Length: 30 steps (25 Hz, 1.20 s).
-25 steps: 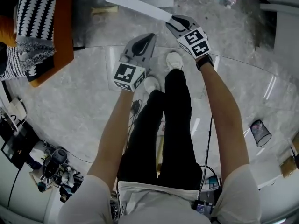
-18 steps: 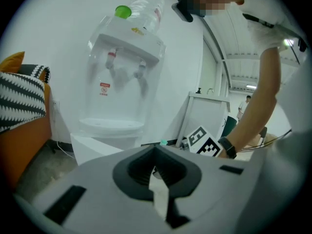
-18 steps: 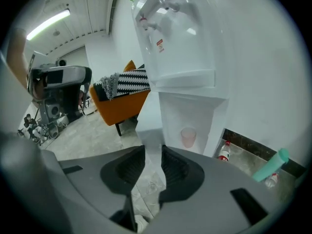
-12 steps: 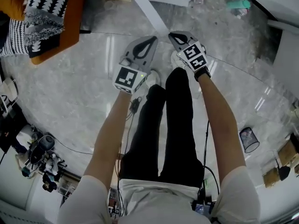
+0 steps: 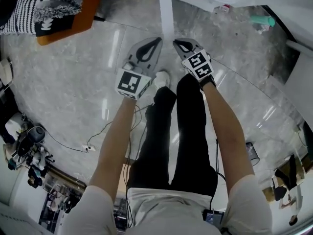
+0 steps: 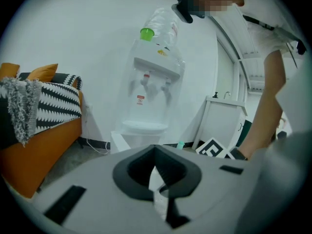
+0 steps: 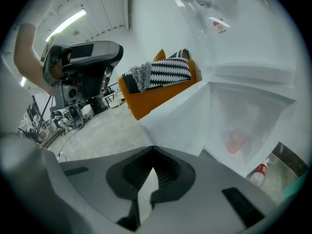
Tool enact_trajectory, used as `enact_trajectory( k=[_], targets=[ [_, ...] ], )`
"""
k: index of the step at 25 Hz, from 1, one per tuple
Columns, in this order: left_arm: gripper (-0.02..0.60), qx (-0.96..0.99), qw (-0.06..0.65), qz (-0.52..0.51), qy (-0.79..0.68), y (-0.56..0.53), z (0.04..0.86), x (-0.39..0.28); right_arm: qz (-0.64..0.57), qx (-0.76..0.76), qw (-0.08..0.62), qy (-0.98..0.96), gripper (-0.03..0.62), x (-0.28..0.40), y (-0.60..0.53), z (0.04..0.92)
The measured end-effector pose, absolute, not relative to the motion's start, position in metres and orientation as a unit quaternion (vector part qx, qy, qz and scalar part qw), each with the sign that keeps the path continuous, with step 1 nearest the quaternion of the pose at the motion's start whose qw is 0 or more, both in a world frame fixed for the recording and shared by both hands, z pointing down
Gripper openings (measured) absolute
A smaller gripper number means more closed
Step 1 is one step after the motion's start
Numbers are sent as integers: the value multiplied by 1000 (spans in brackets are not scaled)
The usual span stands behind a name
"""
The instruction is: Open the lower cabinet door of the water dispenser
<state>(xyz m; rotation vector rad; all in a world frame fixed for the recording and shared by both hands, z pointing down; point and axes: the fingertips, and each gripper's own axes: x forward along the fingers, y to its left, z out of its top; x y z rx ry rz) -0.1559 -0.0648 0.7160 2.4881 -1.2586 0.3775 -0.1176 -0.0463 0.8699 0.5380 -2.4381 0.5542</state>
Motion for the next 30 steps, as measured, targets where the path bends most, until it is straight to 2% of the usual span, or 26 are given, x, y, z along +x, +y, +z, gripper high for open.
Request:
enact_trajectory(
  k=[14, 30],
  targets=[
    [5, 840, 178, 119, -498, -50, 713, -230, 226, 160, 309, -910, 8, -185, -23, 877],
    [5, 816, 196, 115, -531, -50, 719, -280, 208, 114, 337, -911, 8, -227, -42, 884]
  ],
)
